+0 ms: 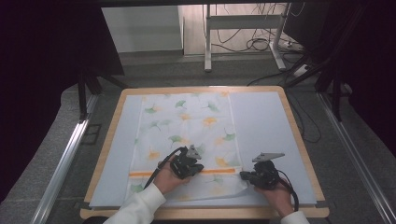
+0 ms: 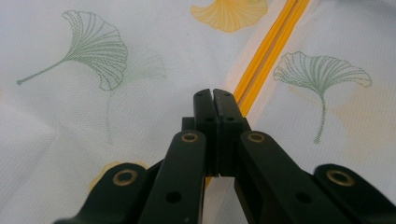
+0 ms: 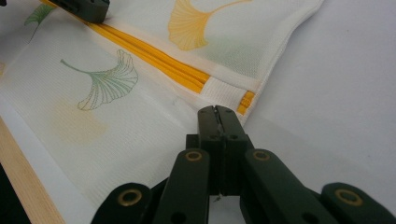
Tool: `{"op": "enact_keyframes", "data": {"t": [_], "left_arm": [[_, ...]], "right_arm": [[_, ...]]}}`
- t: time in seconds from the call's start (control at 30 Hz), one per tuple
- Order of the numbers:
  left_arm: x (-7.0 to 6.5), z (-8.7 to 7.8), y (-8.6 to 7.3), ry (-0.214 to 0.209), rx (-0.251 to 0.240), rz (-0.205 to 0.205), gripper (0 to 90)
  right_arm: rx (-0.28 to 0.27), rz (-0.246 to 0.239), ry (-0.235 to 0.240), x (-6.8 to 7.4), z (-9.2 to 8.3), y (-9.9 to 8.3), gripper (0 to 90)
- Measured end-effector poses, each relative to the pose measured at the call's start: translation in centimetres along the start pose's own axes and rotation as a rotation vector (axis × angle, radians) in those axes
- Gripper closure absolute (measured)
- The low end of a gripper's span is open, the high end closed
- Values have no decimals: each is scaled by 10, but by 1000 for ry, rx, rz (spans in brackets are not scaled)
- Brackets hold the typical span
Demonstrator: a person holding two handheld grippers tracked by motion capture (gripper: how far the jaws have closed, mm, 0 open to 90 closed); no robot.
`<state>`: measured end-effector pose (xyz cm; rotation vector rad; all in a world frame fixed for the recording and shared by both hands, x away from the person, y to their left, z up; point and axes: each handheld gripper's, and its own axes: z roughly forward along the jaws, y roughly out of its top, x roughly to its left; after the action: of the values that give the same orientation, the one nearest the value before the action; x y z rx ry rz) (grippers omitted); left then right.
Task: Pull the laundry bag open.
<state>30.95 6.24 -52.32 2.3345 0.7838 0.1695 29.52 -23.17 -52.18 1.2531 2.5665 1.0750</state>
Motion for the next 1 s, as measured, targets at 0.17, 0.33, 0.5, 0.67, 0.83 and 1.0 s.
{"op": "enact_keyframes", "data": {"t": [0.17, 0.33, 0.5, 0.67, 0.83, 1.0], "left_arm": [[1, -1, -1, 0, 3, 2, 900], [2, -2, -2, -3, 3, -2, 900], [3, -6, -6, 13, 7, -2, 900], [5, -8, -8, 10, 7, -9, 900], [3, -10, -10, 33, 13, 8, 900], [4, -11, -12, 31, 13, 7, 900]], "right_arm": [[2, -4, -1, 0, 0, 0, 894], [-1, 0, 0, 0, 0, 0, 894], [1, -2, -2, 0, 0, 0, 894], [2, -3, -1, 0, 0, 0, 894], [1, -5, -6, 1, 0, 0, 894], [0, -5, -5, 1, 0, 0, 894]]}}
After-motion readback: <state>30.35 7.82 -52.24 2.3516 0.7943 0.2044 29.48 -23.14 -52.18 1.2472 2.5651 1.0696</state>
